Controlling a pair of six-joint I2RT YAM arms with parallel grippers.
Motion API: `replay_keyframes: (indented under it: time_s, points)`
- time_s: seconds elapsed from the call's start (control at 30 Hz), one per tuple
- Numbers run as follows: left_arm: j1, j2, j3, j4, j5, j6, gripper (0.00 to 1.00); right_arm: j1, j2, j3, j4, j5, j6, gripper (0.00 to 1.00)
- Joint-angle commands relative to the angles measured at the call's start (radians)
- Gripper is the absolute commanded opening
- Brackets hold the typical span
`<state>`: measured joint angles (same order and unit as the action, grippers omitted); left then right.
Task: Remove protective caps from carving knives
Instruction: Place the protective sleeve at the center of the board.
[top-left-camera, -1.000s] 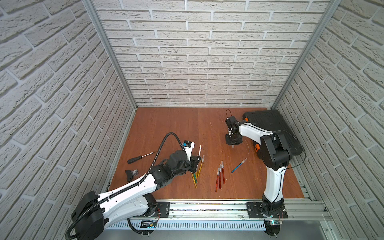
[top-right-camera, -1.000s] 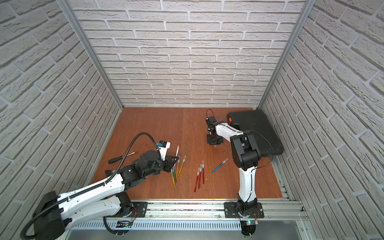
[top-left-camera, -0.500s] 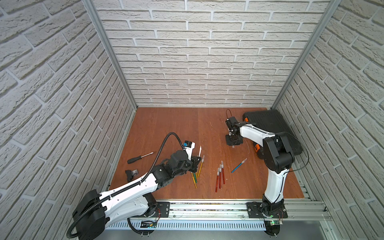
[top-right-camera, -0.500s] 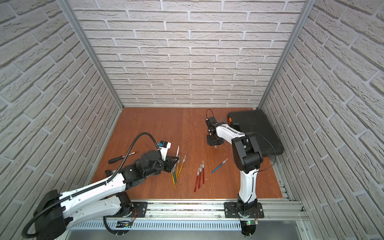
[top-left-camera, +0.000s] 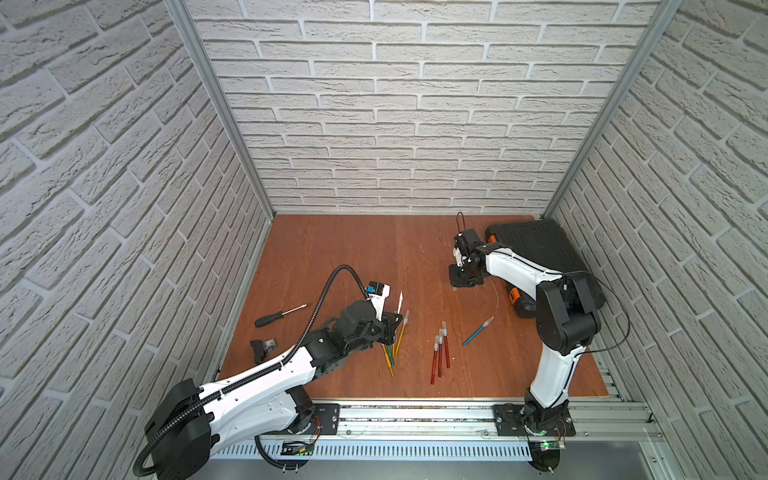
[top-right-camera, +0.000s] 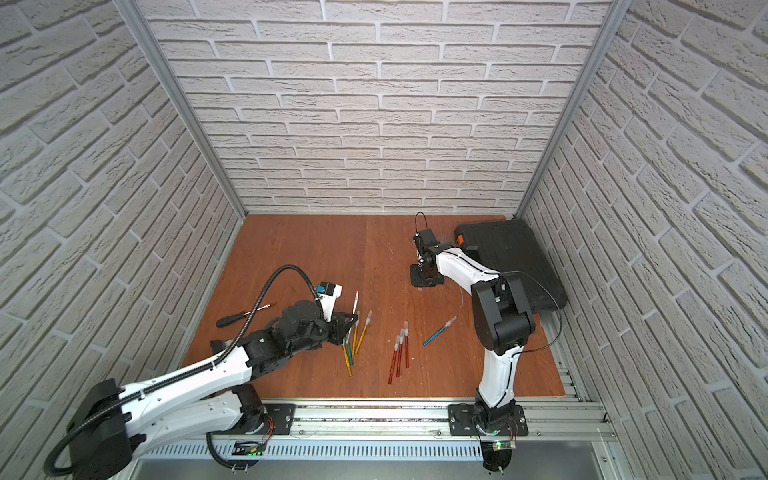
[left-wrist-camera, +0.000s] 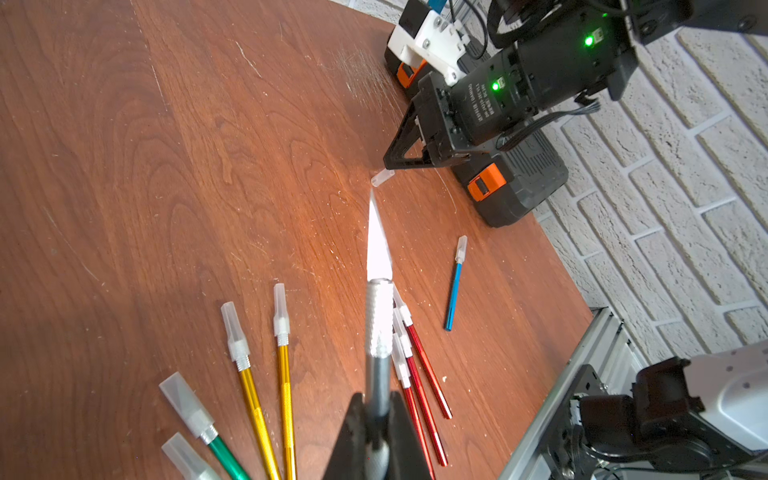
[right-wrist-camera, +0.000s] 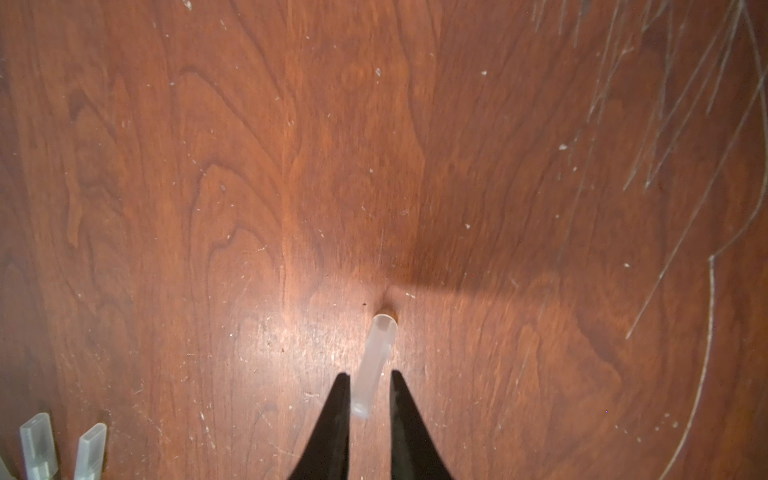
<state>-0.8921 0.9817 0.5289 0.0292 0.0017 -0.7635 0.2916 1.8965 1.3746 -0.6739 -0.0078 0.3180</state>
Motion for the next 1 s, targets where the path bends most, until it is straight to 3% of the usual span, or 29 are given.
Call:
replay_keyframes:
  time_s: [0.0, 0.27, 0.57, 0.8, 0.97]
  points:
    - [0.004, -0.008, -0.013, 0.049, 0.007, -0.005, 0.00, 0.000, -0.020, -0.009, -0.004, 0.009, -0.001, 0.17]
    - [0.003, -0.005, -0.014, 0.054, 0.009, -0.007, 0.00, 0.000, -0.047, -0.037, 0.024, -0.013, -0.006, 0.14]
    - [0.003, -0.006, -0.014, 0.057, 0.009, -0.011, 0.00, -0.001, -0.130, -0.069, 0.031, -0.041, -0.032, 0.20]
    - [0.002, -0.011, -0.013, 0.052, 0.009, -0.013, 0.00, -0.015, -0.204, -0.085, 0.005, -0.307, -0.060, 0.21]
    - [0.004, -0.026, -0.017, 0.048, 0.007, -0.010, 0.00, -0.020, -0.270, -0.095, -0.019, -0.444, -0.070, 0.29]
